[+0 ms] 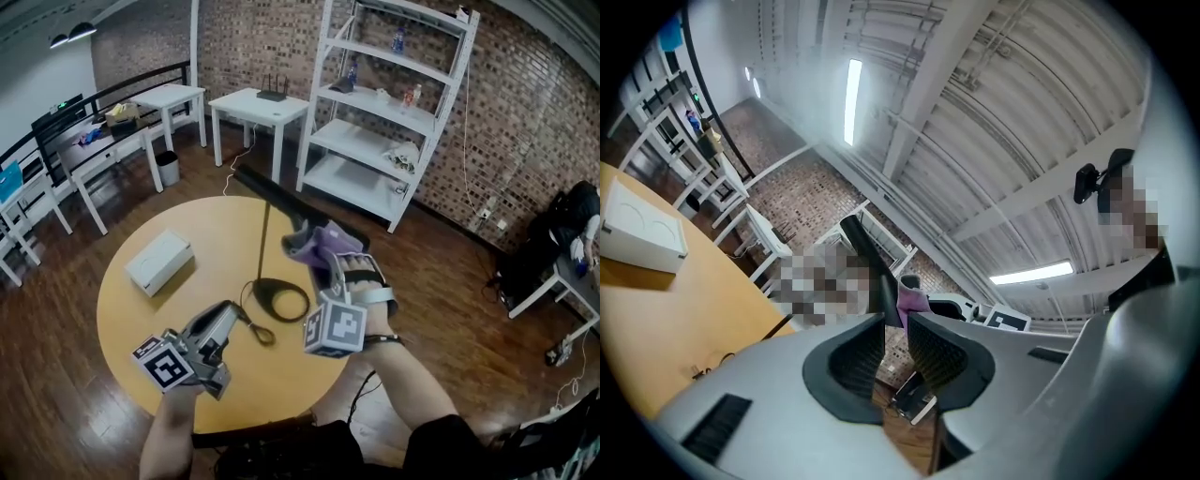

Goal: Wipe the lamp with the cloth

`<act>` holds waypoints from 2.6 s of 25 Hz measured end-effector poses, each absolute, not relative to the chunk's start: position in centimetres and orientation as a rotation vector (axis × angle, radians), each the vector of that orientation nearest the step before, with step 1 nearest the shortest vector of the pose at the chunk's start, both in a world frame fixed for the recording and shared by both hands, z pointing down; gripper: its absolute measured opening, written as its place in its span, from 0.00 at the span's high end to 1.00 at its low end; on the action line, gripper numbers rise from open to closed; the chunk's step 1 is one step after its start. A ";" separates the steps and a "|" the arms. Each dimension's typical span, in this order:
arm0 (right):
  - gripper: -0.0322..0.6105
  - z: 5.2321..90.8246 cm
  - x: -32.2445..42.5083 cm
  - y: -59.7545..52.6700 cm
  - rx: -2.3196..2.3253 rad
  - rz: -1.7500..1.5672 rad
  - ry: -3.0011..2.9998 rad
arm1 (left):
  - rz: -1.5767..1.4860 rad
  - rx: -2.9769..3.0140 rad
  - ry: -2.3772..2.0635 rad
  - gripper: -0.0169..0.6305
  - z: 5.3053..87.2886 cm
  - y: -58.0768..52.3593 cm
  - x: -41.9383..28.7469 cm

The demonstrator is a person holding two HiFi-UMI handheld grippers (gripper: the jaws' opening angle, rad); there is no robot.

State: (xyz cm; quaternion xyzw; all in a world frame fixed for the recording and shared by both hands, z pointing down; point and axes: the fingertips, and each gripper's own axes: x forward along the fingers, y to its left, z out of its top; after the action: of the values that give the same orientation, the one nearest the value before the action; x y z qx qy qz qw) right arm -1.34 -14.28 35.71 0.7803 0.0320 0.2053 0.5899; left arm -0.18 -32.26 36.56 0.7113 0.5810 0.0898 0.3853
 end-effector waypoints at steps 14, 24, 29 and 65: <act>0.81 35.9 -3.1 -14.7 1.866 0.428 0.094 | -0.008 2.129 1.645 0.70 28.6 -28.7 11.2; 0.81 36.5 -1.8 -14.1 1.875 0.606 0.444 | 0.404 1.625 1.748 0.42 26.3 -19.5 25.1; 0.81 37.4 -1.8 -13.7 1.875 0.686 0.534 | 0.475 1.498 1.888 0.50 27.2 -17.0 23.7; 0.81 38.3 3.5 -14.5 1.663 0.622 0.682 | 0.096 1.587 2.307 0.84 24.4 -16.4 20.2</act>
State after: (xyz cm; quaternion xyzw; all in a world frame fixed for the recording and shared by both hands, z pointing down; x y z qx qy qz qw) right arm 3.54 -14.52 38.26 0.7117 0.2918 0.2663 0.5809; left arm 20.17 -16.35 24.45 0.5582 0.8115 0.0337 0.1693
